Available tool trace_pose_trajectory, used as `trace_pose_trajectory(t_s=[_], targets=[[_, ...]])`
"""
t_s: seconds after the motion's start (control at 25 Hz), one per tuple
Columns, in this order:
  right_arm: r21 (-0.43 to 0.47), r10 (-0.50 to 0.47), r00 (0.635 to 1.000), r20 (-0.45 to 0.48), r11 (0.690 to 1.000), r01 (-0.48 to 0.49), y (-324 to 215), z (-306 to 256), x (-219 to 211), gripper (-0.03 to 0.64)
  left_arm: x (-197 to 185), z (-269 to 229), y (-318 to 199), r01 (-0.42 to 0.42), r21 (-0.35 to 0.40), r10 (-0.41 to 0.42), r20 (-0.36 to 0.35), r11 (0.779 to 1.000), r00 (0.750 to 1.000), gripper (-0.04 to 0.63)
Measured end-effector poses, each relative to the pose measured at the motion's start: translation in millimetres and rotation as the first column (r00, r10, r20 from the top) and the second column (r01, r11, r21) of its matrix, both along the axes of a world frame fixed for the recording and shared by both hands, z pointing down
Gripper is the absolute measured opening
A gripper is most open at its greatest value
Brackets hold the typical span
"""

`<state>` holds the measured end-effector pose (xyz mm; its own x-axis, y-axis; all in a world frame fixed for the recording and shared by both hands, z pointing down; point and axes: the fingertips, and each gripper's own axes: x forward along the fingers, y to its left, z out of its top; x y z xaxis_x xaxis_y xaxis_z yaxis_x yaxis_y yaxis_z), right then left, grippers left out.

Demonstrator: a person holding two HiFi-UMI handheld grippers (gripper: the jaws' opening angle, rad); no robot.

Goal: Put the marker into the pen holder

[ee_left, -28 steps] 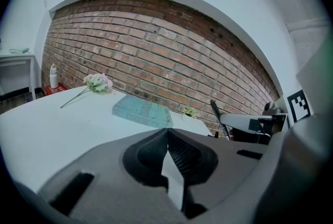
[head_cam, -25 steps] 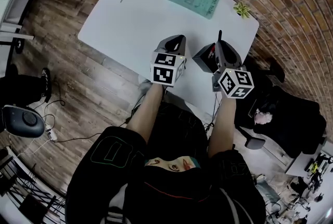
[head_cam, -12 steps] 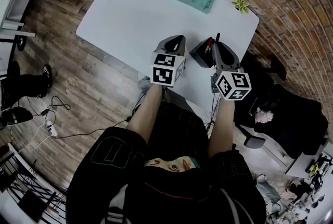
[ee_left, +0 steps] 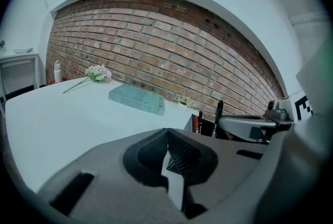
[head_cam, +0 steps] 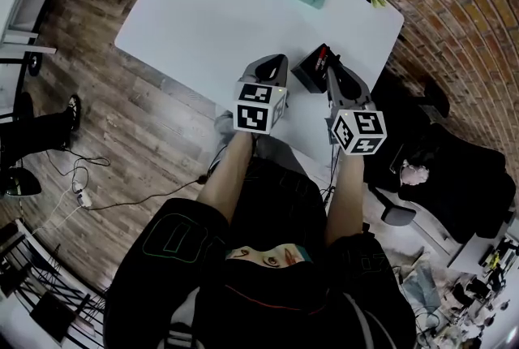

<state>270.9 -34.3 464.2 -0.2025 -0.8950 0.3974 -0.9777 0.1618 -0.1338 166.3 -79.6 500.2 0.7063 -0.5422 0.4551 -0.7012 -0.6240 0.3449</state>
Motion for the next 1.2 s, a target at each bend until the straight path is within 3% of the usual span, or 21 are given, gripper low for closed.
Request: trace_pose_trajectory(t_s=[0.32, 0.72, 1.04, 1.2], targets=[[0.017, 0.002, 1.0, 0.027, 1.0, -0.002, 10.5, 0.2, 3.4, 0.054, 1.3, -2.1, 9.7, 0.018, 0.011, -0.018, 0.001, 1.0, 1.0, 0.009], [0.105, 0.034, 0.996, 0.078, 0.994, -0.042, 10.6, -33.5, 25.3, 0.006, 10.6, -46.3, -1.9, 0.06, 0.108, -0.054, -0.059, 0.992, 0.997, 0.008], [0.232, -0.002, 0.994, 0.113, 0.972, -0.024, -9.0, -91.7, 38.8, 0.005, 23.2, -104.3, -25.0, 0.092, 0.212, -0.061, -0.15, 0.973, 0.987, 0.008], [0.261, 0.017, 0.996, 0.083, 0.965, -0.038, -23.3, -118.1, 45.2, 0.005, 26.8, -142.3, -37.0, 0.096, 0.297, -0.045, -0.174, 0.95, 0.984, 0.008]])
